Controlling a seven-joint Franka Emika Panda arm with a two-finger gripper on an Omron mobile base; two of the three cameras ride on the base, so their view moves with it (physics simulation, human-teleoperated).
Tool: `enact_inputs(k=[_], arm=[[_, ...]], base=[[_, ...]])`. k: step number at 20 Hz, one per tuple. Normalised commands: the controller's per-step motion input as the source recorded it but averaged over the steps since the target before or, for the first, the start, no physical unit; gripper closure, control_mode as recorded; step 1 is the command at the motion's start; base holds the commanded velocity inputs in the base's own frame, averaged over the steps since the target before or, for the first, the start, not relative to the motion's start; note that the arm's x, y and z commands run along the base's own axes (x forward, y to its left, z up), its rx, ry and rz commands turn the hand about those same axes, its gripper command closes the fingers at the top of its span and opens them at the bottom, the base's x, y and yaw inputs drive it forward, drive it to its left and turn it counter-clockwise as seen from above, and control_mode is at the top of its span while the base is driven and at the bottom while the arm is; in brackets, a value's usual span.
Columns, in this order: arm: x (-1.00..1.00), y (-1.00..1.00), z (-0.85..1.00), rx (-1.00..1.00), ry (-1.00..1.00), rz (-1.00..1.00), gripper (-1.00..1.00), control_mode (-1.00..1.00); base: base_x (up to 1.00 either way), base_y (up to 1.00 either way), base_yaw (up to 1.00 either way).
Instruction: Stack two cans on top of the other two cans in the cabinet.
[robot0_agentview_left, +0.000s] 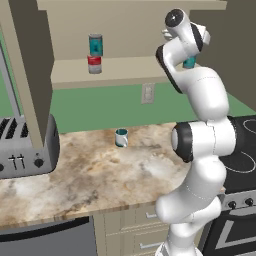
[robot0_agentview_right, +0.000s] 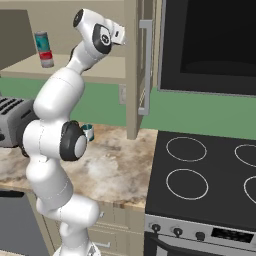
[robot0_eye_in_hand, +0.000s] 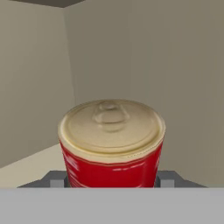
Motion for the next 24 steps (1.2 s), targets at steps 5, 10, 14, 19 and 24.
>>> enact_inputs(k=[5,10,14,19,24], arm=[[-0.01,-0.11,0.00,-0.01,0.00,0.00,1.00,-1.00],[-0.11,-0.05,-0.02,0.00,0.00,0.00,1.00,-1.00],[-0.04,0.00,-0.06,0.00,0.01,0.00,1.00,-1.00],[0.00,0.00,-0.06,0.00,0.01,0.00,1.00,-1.00],[0.00,0.00,-0.02,0.00,0.00,0.00,1.00,-1.00]], base=[[0.00,0.00,0.00],[0.00,0.00,0.00],[0.00,0.00,0.00],[0.00,0.00,0.00],[0.00,0.00,0.00]])
